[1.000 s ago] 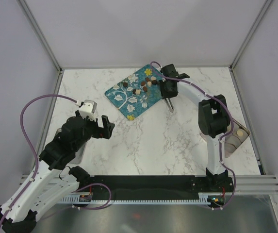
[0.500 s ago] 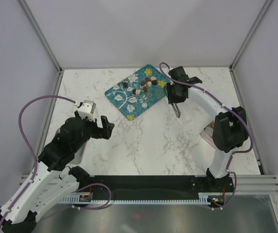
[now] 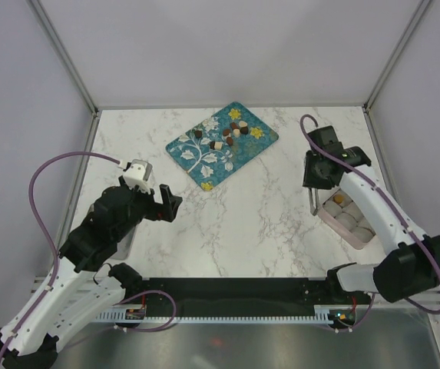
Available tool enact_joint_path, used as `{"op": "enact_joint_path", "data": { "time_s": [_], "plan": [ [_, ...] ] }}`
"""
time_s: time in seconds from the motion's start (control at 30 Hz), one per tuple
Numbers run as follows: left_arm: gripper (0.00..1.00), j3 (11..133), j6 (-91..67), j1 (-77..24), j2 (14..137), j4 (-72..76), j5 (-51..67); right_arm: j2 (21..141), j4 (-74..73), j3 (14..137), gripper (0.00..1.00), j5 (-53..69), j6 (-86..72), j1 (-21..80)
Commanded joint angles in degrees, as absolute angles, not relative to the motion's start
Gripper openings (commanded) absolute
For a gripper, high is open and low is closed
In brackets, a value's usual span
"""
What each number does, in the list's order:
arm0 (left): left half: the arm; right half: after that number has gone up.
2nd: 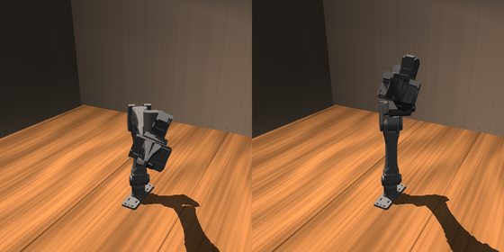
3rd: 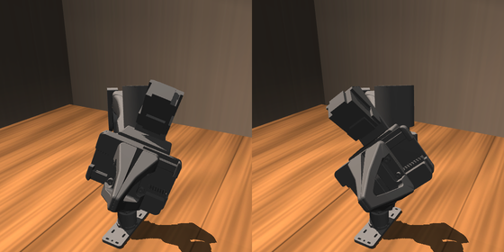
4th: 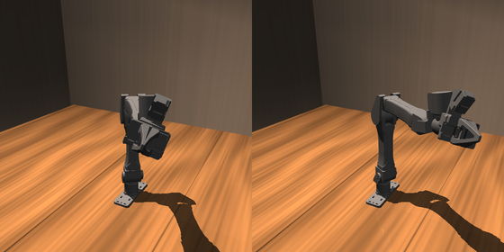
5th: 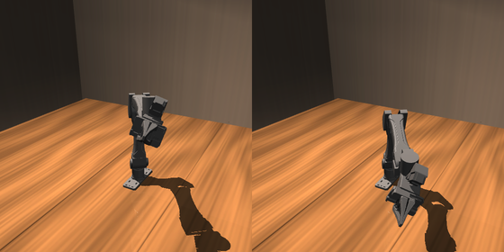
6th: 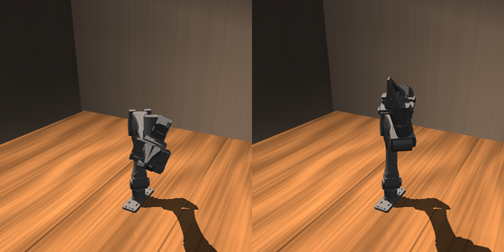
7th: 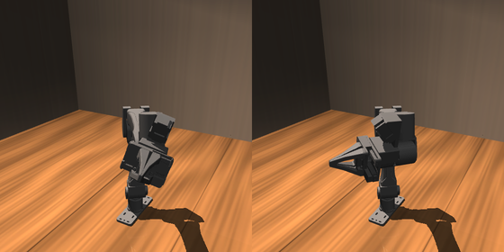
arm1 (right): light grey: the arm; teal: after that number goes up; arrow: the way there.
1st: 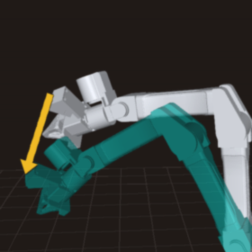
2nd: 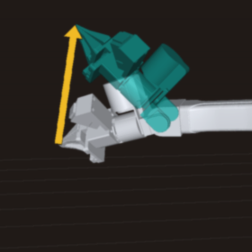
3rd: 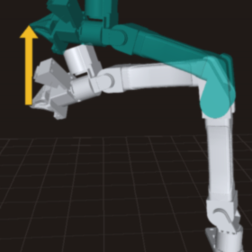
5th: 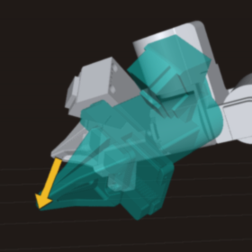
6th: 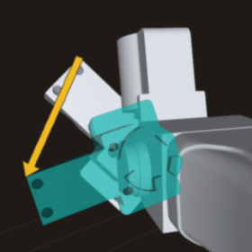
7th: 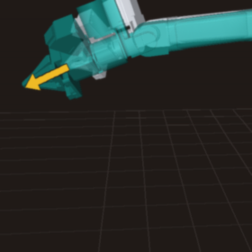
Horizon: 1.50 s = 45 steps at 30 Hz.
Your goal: Pack the chocolate
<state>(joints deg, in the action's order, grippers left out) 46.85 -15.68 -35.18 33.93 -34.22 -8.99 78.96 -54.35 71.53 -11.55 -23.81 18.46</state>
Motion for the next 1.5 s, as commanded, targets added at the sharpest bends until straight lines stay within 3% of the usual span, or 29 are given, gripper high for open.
{"op": "enact_joint_path", "data": {
  "time_s": [0.0, 0.4, 1.47],
  "plan": [
    [1.0, 47.3, -15.6, -35.4, 33.4, -33.2, -7.3, 72.5, -61.1, 69.2, 0.4, -16.0, -26.2, 13.4],
    [1.0, 47.2, -15.6, -35.4, 33.2, -33.2, -6.3, 63.5, -71.3, 64.8, 0.41, -18.7, -28.8, 3.3],
    [1.0, 47.2, -15.6, -35.8, 32.2, -33.1, -6.3, 62.7, -67.8, 54.2, 0.44, -17.3, -37.4, 0.4]
  ]
}}
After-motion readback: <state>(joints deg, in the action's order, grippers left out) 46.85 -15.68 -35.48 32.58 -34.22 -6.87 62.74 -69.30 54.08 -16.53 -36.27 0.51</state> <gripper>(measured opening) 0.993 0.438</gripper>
